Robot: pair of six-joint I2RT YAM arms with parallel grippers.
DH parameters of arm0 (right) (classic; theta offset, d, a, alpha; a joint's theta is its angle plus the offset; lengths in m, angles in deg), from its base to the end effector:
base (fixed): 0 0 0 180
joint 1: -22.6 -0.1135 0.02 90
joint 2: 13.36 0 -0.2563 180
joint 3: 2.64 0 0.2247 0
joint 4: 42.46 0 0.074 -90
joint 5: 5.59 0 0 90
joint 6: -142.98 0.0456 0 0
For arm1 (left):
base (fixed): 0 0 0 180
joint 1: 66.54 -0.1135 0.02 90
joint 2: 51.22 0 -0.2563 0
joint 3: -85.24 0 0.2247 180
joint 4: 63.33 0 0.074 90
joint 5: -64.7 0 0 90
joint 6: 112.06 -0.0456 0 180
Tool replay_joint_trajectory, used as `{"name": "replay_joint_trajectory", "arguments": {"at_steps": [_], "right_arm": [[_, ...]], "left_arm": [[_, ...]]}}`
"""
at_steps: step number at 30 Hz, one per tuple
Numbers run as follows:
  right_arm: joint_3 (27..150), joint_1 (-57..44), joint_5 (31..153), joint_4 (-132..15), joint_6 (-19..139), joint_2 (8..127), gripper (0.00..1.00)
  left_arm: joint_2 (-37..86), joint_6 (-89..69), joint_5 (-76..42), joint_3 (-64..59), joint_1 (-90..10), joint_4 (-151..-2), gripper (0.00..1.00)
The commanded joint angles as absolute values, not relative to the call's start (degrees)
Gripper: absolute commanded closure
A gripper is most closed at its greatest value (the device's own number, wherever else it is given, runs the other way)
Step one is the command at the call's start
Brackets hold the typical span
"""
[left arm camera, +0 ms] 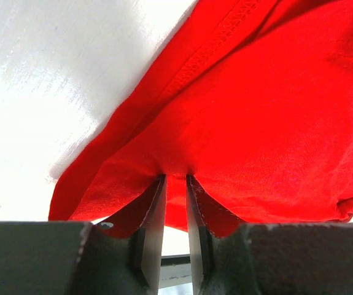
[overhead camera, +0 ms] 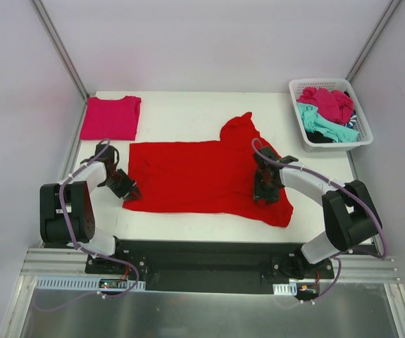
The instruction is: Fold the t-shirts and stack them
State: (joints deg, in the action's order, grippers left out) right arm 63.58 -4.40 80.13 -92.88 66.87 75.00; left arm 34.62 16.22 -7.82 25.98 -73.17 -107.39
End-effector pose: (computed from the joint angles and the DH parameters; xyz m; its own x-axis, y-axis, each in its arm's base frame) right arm 0.2302 0.1135 0.1710 -0.9291 -0.2047 -0.3080 -0.2161 0.9764 0.0028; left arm 0.2413 0.0143 0.1577 -0.7287 -0.6796 -0.0847 -0.5894 0.6853 -0.4278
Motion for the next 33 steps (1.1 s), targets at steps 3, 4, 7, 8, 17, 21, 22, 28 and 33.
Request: {"name": "replay_joint_trajectory", "arguments": {"at_steps": [3, 4, 7, 8, 17, 21, 22, 28, 33], "right_arm": [[68.6, -5.1, 78.7, -100.3, 66.3, 65.9, 0.57], [69.7, -5.4, 78.4, -101.3, 66.3, 65.1, 0.57], [73.8, -6.8, 78.4, -103.6, 65.8, 64.3, 0.56], [75.0, -7.4, 78.2, -104.0, 65.6, 64.7, 0.56], [76.0, -9.9, 77.7, -101.0, 66.1, 71.5, 0.61], [74.3, -9.5, 77.1, -99.6, 66.1, 72.6, 0.64], [74.0, -9.3, 77.1, -99.3, 66.0, 72.8, 0.64], [68.7, -4.3, 79.4, -92.7, 72.6, 71.6, 0.67], [63.9, -3.7, 76.9, -86.0, 83.9, 68.2, 0.67]], "left_arm": [[27.2, 18.7, -6.1, 23.7, -73.5, -111.4, 0.82], [26.0, 18.8, -6.5, 22.7, -73.2, -112.1, 0.82], [23.4, 18.8, -9.3, 15.0, -71.0, -116.9, 0.82], [23.0, 18.7, -10.1, 13.6, -69.5, -117.7, 0.81], [27.2, 18.3, -16.2, 10.4, -61.9, -120.9, 0.82], [27.3, 17.7, -16.9, 11.7, -61.1, -120.4, 0.82], [27.2, 17.6, -16.9, 11.7, -61.0, -120.4, 0.82], [26.9, 16.7, -17.2, 11.7, -61.0, -120.6, 0.82], [26.6, 16.8, -17.1, 12.4, -61.0, -120.5, 0.81]]}}
